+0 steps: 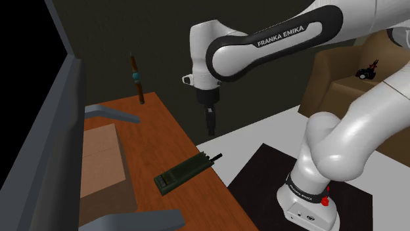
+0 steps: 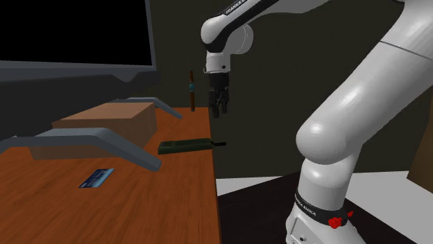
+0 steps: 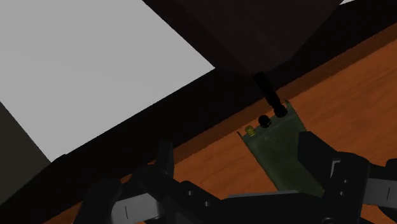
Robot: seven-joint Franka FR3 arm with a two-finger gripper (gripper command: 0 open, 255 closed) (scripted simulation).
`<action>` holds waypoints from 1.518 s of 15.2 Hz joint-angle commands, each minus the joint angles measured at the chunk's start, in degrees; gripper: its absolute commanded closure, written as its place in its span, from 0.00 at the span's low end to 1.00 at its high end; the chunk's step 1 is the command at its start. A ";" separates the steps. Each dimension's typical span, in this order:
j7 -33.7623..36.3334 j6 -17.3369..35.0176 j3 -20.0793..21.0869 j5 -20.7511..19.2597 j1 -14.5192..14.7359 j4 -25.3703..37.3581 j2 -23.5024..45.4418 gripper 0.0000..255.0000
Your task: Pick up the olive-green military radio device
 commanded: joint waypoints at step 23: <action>-16.43 20.49 5.54 0.46 10.05 -5.54 12.64 1.00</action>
